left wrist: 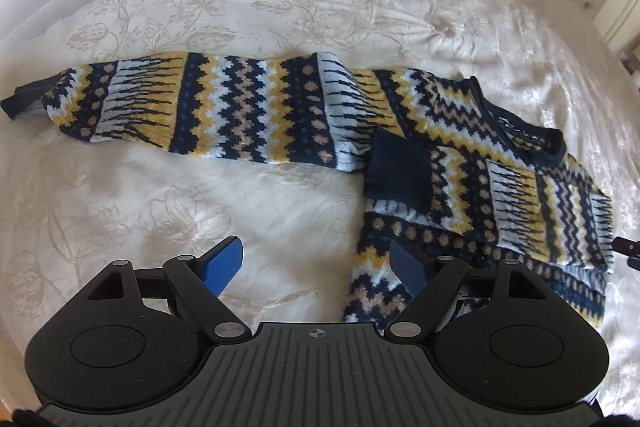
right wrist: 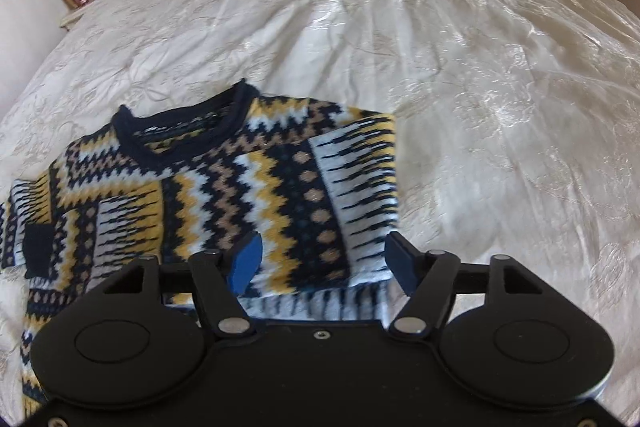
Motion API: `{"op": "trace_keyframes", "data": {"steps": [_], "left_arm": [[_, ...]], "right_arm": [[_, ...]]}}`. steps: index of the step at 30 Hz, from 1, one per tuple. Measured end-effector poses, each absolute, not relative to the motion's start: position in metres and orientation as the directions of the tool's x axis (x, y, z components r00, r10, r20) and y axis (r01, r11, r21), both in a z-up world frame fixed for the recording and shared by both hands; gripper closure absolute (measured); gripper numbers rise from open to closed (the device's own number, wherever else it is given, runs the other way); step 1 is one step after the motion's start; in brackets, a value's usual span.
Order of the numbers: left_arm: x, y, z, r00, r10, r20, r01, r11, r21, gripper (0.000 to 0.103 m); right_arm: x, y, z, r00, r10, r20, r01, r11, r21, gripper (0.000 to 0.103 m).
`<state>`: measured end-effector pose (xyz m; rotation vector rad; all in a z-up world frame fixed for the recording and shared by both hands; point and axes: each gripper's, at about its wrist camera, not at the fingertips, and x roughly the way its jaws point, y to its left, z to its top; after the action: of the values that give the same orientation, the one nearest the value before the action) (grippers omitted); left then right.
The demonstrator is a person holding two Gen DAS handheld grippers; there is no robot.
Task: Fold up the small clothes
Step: 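Move the left gripper toward the other sleeve's navy cuff, then grasp the navy cuff of the other sleeve with the left gripper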
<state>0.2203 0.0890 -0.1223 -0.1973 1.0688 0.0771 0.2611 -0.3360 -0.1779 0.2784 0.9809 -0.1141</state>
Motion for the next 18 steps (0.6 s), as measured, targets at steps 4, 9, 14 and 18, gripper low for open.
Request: {"op": "trace_keyframes", "data": {"steps": [4,9,14,18], "left_arm": [[0.218,0.123,-0.125,0.491,0.016,-0.871,-0.210,0.973,-0.101,0.023],[0.222,0.193,-0.129,0.488,0.064,-0.871,-0.325,0.939,-0.113,0.023],[0.235,0.263,-0.128,0.499,0.119,-0.858,-0.399,0.911,-0.105,0.023],[0.252,0.301,-0.127,0.521,0.146,-0.841,-0.430,0.896,-0.110,0.023]], "right_arm": [[0.249,-0.297,-0.171,0.565,0.078,-0.821,0.161,0.966,0.203,0.016],[0.235,-0.248,-0.163,0.565,0.123,-0.816,0.090,0.974,0.209,0.009],[0.225,-0.211,-0.160,0.554,0.160,-0.817,0.050,0.973,0.224,0.006],[0.221,-0.187,-0.159,0.544,0.171,-0.821,0.044,0.972,0.232,0.006]]}}
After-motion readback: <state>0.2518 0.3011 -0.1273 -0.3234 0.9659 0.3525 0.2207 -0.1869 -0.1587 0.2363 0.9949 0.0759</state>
